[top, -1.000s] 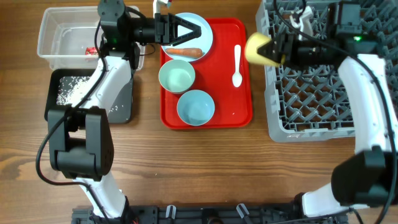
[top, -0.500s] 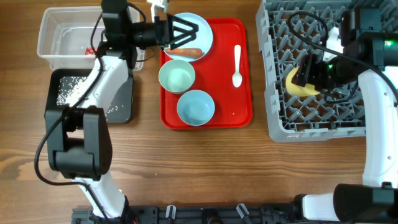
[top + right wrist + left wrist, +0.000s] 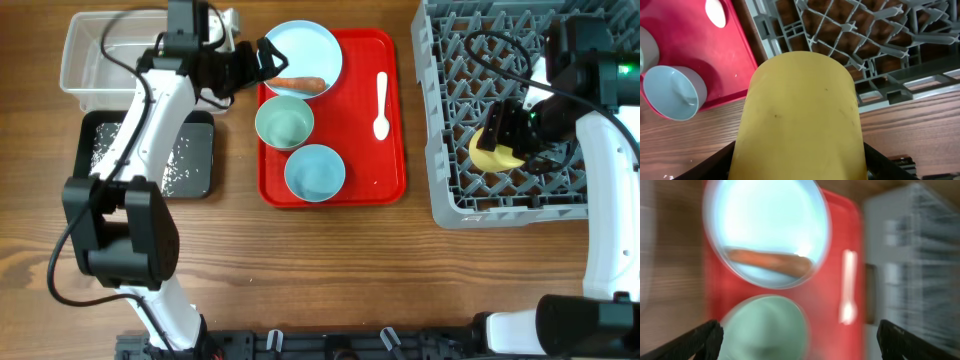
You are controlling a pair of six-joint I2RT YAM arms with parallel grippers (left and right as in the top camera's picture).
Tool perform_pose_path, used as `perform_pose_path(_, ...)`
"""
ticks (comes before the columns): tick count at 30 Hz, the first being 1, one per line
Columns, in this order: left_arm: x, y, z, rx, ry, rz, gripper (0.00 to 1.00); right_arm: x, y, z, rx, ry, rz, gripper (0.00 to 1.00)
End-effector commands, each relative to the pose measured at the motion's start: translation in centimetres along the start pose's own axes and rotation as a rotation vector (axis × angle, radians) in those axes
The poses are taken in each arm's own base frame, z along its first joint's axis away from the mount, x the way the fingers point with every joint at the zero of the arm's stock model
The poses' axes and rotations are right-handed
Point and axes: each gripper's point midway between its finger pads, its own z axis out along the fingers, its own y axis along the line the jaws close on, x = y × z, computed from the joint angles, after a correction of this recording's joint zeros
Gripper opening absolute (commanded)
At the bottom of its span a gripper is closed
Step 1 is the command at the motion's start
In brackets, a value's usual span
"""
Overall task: Sort waste into correct bins and load items into the dishwasher rack
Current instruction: 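Carry the yellow cup with the right gripper into the grey rack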
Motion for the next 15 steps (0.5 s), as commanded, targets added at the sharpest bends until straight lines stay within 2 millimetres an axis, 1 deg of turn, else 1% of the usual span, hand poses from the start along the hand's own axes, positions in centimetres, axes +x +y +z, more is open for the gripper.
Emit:
perform_pose_path(1, -3.1, 2.5, -3.1, -0.357, -0.128, 0.217, 1.0, -0.2, -0.4, 1.6, 0.036, 0.054, 0.018, 0.72)
perform_pose_path(3, -2.4, 3.0, -3.3, -0.403, -0.108, 0.217, 1.0, 0.3, -0.6, 2.8, 0.048, 0.102, 0.022, 0.72)
perform_pose_path(7, -1.4, 3.3, -3.3, -0.417, -0.065, 0.208, 1.0, 1.5, -1.2, 4.9, 0.071, 0.185, 0.029, 0.72)
perform_pose_path(15, -1.2, 3.4, -3.3, -0.419, -0.056, 0.207, 1.0, 2.5, -1.7, 7.9, 0.083, 0.234, 0.035, 0.71)
